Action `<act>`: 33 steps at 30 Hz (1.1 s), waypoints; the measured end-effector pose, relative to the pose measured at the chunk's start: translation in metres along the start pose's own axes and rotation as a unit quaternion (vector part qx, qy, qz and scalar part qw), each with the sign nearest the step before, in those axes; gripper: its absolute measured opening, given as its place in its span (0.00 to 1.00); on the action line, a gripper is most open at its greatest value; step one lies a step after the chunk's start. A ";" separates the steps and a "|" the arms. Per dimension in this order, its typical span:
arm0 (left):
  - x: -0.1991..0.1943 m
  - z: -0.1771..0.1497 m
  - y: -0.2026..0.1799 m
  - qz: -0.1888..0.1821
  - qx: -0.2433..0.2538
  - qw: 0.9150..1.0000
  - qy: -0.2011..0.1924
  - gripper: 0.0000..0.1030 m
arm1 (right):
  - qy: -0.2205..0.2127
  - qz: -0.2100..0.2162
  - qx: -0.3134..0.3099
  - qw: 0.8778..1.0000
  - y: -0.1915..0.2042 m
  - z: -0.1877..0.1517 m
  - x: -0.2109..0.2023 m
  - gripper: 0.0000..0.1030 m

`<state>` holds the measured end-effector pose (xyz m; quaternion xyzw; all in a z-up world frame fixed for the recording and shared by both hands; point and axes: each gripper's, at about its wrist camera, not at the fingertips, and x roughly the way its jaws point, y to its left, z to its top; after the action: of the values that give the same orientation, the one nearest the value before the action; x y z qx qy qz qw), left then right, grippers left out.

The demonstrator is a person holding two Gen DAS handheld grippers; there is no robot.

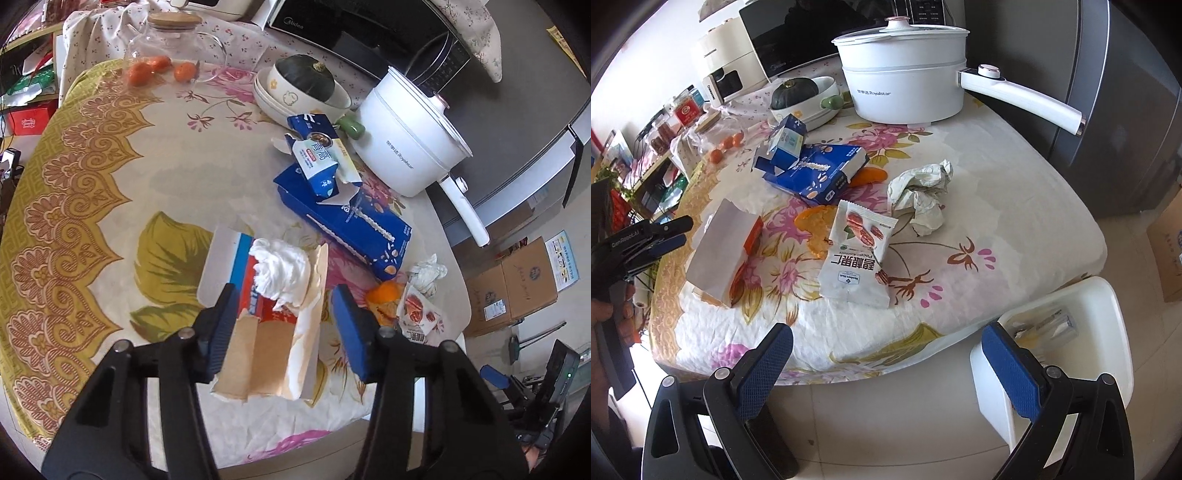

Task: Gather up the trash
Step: 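Grasp the crumpled white tissue with the left tool while the right tool grasps the pecan kernels bag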

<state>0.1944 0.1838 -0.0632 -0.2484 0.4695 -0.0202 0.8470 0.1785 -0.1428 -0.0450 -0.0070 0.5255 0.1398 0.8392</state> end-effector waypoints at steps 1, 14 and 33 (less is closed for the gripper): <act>0.004 0.002 -0.001 0.003 -0.002 1.000 0.000 0.49 | 0.001 0.002 0.002 1.000 -0.001 0.001 0.001 1.00; 0.034 0.007 -0.004 0.035 -0.028 0.999 -0.007 0.19 | 0.010 0.015 0.018 1.000 -0.008 0.003 0.004 1.00; -0.049 -0.008 -0.039 0.001 0.049 0.995 -0.090 0.17 | 0.016 0.007 0.020 1.000 0.004 0.025 0.047 0.99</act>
<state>0.1680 0.1597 -0.0115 -0.2072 0.3901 -0.0199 0.8969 0.2185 -0.1248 -0.0746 0.0111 0.5413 0.1355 0.8298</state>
